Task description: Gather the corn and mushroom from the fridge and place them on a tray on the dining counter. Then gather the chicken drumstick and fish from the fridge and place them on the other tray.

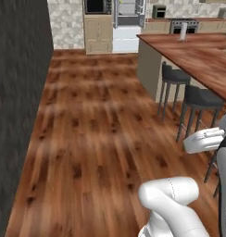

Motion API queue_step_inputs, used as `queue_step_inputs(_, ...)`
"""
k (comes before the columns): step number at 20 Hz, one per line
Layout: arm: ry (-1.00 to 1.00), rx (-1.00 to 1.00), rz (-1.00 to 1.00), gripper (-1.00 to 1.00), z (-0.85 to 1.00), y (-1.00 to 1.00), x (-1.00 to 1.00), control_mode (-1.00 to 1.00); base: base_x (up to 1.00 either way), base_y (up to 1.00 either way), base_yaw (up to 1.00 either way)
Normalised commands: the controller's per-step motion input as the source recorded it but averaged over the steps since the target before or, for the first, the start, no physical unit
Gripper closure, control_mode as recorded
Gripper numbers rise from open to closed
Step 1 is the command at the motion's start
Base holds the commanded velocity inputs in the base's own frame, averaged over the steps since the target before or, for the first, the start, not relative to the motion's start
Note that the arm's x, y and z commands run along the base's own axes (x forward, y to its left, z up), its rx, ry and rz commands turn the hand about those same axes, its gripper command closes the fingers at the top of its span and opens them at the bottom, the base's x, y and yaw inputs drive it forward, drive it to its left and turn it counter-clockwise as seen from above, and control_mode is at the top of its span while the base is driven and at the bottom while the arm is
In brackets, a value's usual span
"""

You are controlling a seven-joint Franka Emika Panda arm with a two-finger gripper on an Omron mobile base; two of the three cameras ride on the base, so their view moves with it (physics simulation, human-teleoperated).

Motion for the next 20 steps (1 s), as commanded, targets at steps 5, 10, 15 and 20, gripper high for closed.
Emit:
queue_step_inputs(5, 0.00, 0.00, 0.00, -1.00, 0.00, 0.00, 0.00, 1.00, 1.00, 0.12, -0.11)
queue_step_inputs(10, 0.00, 0.00, 0.00, -1.00, 0.00, 0.00, 0.00, 1.00, 1.00, 0.05, 0.06)
queue_step_inputs(15, 0.00, 0.00, 0.00, -1.00, 0.00, 0.00, 0.00, 1.00, 1.00, 0.00, -0.07)
queue_step_inputs(20, 0.00, 0.00, 0.00, -1.00, 0.00, 0.00, 0.00, 1.00, 1.00, 0.00, -0.01)
